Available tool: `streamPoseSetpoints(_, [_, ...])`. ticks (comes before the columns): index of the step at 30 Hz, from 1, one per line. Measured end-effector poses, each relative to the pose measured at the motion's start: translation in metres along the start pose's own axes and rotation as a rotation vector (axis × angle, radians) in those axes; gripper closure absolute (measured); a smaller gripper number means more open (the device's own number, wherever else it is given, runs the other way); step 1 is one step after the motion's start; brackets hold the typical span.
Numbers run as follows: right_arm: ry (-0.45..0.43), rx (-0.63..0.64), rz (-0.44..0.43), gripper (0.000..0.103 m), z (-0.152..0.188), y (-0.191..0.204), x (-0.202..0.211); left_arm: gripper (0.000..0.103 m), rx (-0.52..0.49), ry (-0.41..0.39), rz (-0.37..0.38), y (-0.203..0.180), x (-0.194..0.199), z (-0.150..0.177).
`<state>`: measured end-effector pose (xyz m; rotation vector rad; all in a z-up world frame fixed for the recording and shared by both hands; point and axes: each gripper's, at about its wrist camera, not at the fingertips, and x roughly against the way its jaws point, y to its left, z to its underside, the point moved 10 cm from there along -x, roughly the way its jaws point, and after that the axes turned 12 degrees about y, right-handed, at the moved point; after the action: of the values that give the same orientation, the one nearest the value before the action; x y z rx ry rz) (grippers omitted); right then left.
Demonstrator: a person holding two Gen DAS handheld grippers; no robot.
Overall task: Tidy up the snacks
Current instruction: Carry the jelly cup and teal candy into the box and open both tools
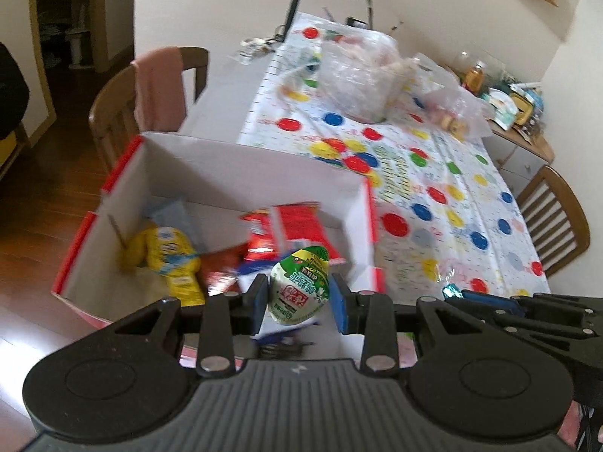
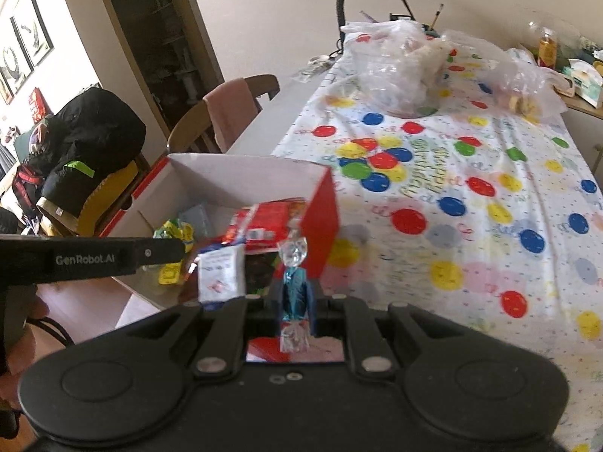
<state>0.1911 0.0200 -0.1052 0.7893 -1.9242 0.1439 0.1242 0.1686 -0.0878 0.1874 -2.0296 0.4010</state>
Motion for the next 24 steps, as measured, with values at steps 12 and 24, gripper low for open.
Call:
streamPoseSetpoints(12, [0.052, 0.022, 0.004, 0.092, -0.02, 0.055, -0.06, 0.069, 0.017, 0.022, -0.08, 0.086, -0.017, -0.016])
streamPoseSetpoints(24, [0.102, 0.047, 0.05, 0.092, -0.052, 0.064, -0.116, 0.069, -0.023, 0.08, -0.134, 0.121, -0.059, -0.034])
